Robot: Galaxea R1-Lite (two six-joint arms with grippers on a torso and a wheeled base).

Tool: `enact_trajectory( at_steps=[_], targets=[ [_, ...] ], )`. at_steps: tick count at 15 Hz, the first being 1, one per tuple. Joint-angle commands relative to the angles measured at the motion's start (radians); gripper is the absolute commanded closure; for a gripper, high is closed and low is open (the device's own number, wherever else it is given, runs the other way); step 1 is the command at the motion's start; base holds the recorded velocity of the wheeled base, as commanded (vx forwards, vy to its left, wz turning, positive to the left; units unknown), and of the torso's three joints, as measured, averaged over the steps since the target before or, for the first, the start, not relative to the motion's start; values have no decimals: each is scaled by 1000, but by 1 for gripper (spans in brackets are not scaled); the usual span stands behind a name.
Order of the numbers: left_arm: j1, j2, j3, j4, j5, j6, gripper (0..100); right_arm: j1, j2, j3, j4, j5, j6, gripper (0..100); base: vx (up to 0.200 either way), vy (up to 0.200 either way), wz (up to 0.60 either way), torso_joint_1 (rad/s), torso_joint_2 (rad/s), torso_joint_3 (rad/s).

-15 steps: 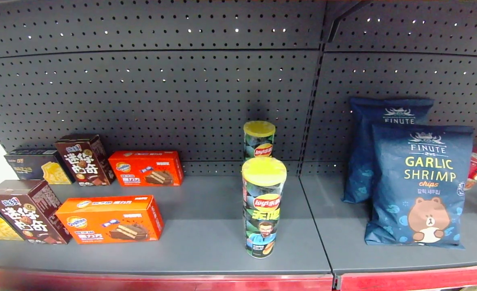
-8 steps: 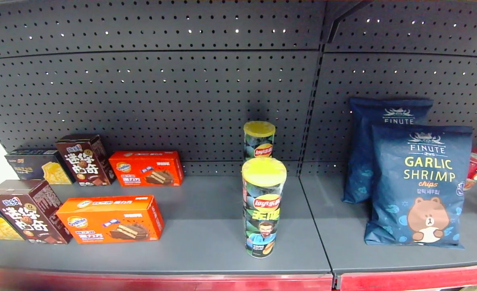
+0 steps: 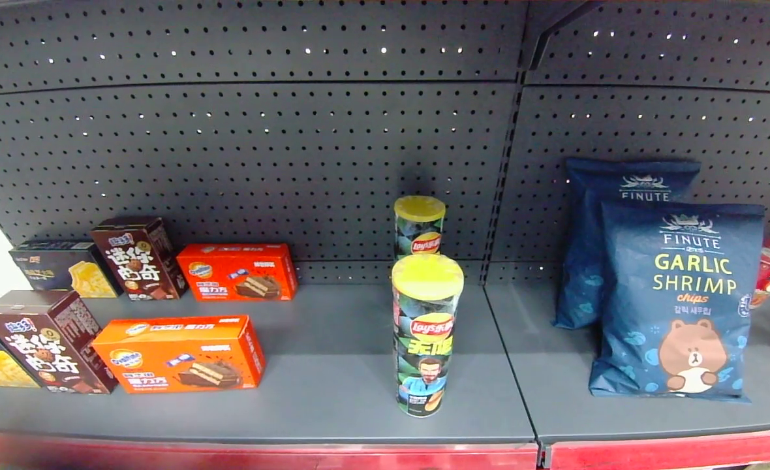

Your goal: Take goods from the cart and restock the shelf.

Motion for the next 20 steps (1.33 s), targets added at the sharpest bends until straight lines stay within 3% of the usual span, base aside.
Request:
enact_trajectory(
  at_steps=[1, 20],
  targets=[
    [0, 3, 0, -1, 0, -3, 0, 3, 2, 0, 0, 1, 0, 0, 0, 0, 0, 0, 0, 0],
    [0, 3, 0, -1, 2, 2, 0, 1, 2, 5, -1, 51, -6, 0, 0, 0, -32, 0, 0, 1]
  ],
)
